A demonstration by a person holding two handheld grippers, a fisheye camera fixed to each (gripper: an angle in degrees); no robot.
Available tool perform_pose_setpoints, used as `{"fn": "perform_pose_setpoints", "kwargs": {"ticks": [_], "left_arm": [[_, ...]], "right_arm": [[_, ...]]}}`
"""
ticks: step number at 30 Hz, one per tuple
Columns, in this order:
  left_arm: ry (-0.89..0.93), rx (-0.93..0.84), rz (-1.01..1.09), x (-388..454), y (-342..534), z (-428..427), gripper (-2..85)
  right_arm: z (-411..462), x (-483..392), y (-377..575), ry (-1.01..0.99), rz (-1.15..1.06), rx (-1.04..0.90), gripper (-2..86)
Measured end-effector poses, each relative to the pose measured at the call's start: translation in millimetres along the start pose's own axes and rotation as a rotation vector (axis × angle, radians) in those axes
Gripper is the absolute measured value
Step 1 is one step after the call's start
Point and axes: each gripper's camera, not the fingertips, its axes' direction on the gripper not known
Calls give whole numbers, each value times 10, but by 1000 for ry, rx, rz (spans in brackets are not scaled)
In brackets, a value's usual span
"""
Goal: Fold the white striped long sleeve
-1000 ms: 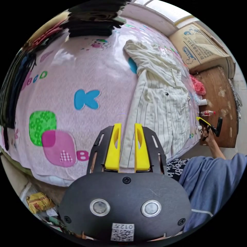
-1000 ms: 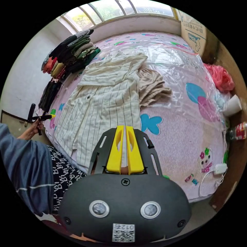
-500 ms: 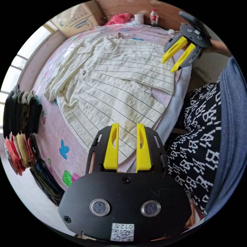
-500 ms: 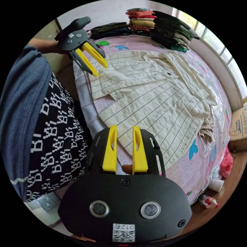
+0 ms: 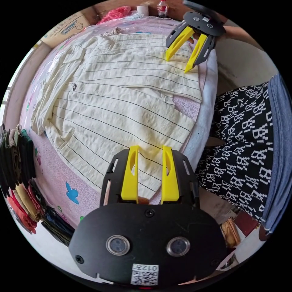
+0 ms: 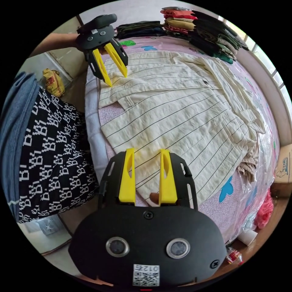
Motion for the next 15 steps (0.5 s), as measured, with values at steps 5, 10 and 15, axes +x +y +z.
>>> {"fn": "perform_pose_setpoints", "kwargs": {"ticks": [5, 10, 15], "left_arm": [[-43, -23, -12, 88, -285, -3, 34], [-149, -82, 25, 244, -542, -40, 5], [-126, -114, 47, 190, -718, -269, 0]], "right_arm": [[93, 43, -257, 67, -56, -34, 16], [122, 212, -482, 41, -56, -83, 6], [54, 458, -653, -12, -71, -104, 4]]}}
